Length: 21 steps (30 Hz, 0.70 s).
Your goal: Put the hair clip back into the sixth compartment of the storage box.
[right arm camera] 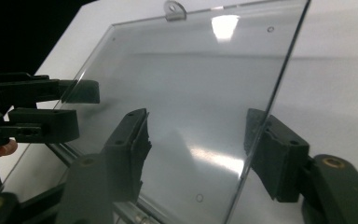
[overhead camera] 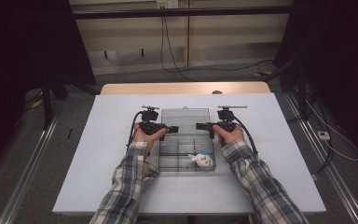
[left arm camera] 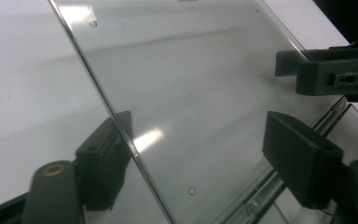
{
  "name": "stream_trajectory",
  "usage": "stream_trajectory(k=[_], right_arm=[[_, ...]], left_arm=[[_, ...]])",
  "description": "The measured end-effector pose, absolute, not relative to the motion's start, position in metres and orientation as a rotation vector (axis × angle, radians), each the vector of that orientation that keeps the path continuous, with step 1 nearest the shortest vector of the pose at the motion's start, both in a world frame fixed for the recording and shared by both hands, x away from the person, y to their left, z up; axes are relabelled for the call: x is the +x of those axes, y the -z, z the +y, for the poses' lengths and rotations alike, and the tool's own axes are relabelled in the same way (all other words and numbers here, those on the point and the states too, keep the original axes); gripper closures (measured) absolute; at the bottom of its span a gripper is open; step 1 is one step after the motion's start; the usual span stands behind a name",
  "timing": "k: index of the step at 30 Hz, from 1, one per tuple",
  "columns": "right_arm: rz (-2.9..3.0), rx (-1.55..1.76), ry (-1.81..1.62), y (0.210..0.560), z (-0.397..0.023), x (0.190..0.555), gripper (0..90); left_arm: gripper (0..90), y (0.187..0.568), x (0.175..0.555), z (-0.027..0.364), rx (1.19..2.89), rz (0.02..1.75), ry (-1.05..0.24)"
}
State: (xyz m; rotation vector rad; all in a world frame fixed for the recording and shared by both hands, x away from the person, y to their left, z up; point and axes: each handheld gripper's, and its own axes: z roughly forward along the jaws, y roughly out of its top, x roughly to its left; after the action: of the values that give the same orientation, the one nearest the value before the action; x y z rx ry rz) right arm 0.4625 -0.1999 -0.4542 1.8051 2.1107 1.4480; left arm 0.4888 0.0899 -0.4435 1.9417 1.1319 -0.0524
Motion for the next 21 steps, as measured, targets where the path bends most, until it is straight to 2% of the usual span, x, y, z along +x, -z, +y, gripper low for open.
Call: stream_trajectory(k=[6, 11, 17, 21], right_arm=[[2.098, 1.726, -1.540, 0.443, -0.204, 0.458, 44.5], [2.104, 1.670, -1.601, 0.435, -0.212, 0.453, 54.6], [2.123, 1.512, -1.578, 0.428, -0.215, 0.441, 65.0], [2.145, 1.436, -1.592, 0.425, -0.217, 0.434, 64.2]], left_arm=[[40.5, 0.430, 0.484, 0.098, 1.895, 1.096, -0.005], [46.9, 0.420, 0.478, 0.101, 1.899, 1.053, -0.040], [50.0, 0.408, 0.468, 0.102, 1.936, 1.001, -0.091], [55.9, 0.402, 0.460, 0.105, 1.942, 0.975, -0.120]])
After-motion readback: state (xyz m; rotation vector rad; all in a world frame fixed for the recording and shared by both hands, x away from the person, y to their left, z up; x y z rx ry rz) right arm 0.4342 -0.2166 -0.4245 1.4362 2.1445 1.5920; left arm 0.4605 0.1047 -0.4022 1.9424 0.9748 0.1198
